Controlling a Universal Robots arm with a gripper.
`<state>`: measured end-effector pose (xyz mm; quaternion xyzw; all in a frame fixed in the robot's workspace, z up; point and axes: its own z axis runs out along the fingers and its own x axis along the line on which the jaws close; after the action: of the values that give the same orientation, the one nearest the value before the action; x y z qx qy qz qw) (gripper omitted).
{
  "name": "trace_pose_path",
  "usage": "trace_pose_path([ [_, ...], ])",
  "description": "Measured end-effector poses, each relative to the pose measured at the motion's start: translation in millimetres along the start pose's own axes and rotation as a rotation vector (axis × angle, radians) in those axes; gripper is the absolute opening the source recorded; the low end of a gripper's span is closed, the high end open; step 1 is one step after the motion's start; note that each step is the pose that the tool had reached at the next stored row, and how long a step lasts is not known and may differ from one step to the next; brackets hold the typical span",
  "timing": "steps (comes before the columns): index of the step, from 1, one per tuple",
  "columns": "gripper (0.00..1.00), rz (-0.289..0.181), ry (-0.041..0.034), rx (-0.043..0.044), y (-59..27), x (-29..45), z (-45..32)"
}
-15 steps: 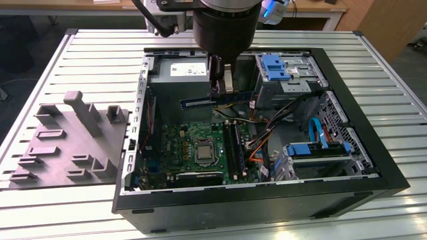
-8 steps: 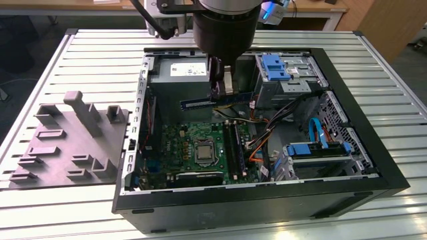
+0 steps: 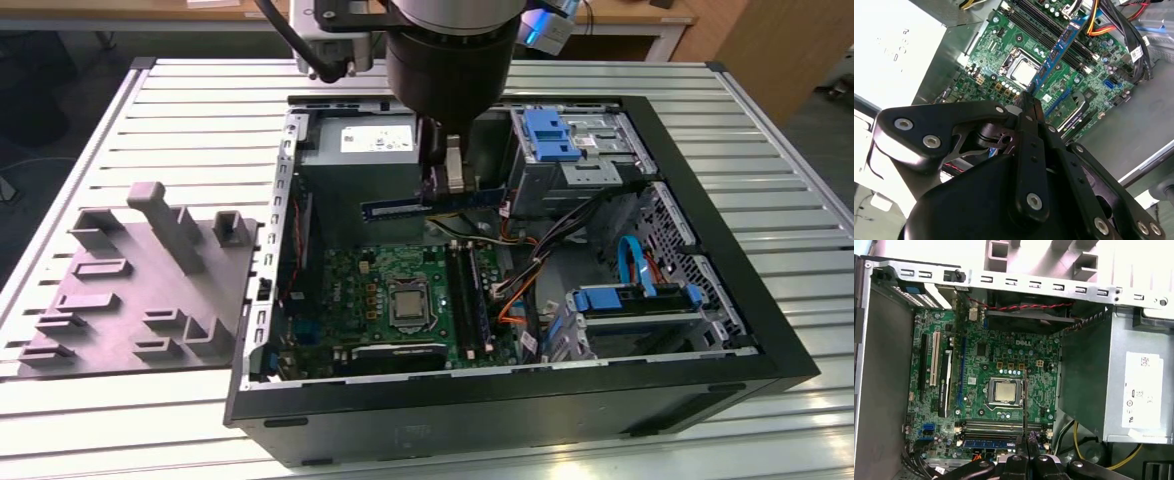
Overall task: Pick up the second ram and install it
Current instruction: 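Pick up the second ram and move it above second insertion slot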
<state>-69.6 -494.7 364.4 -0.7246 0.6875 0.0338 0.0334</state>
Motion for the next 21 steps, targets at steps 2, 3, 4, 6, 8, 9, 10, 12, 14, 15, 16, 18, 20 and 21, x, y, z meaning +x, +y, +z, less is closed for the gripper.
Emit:
trace_pose_path([
  [2, 0.11, 0.025, 0.0001, 0.0023, 0.0, 0.1, 1.1],
  [3, 0.11, 0.039, 0.0001, 0.0037, 0.0, 0.2, 1.6],
  [4, 0.11, 0.053, 0.0002, 0.0050, 0.0, 0.2, 2.1],
  [6, 0.11, 0.070, 0.0003, 0.0066, 0.0, 0.3, 2.5],
  [8, 0.11, 0.070, 0.0002, 0.0067, 0.0, 0.3, 2.7],
  [9, 0.11, 0.070, 0.0001, 0.0067, 0.0, 0.3, 2.9],
  [10, 0.11, 0.070, 0.0000, 0.0068, 0.0, 0.3, 3.4],
  [12, 0.11, 0.071, 0.0002, 0.0068, 0.0, 0.5, 4.8],
  [14, 0.11, 0.072, 0.0003, 0.0069, 0.0, 0.7, 6.4],
  [15, 0.11, 0.072, 0.0004, 0.0068, 0.0, 0.7, 6.8],
  [16, 0.11, 0.072, 0.0005, 0.0068, 0.0, 0.7, 7.0],
  [18, 0.11, 0.072, 0.0006, 0.0068, 0.0, 0.8, 7.1],
  [20, 0.11, 0.072, 0.0004, 0.0069, 0.0, 0.8, 7.6],
  [21, 0.11, 0.072, 0.0004, 0.0069, 0.0, 0.8, 7.6],
])
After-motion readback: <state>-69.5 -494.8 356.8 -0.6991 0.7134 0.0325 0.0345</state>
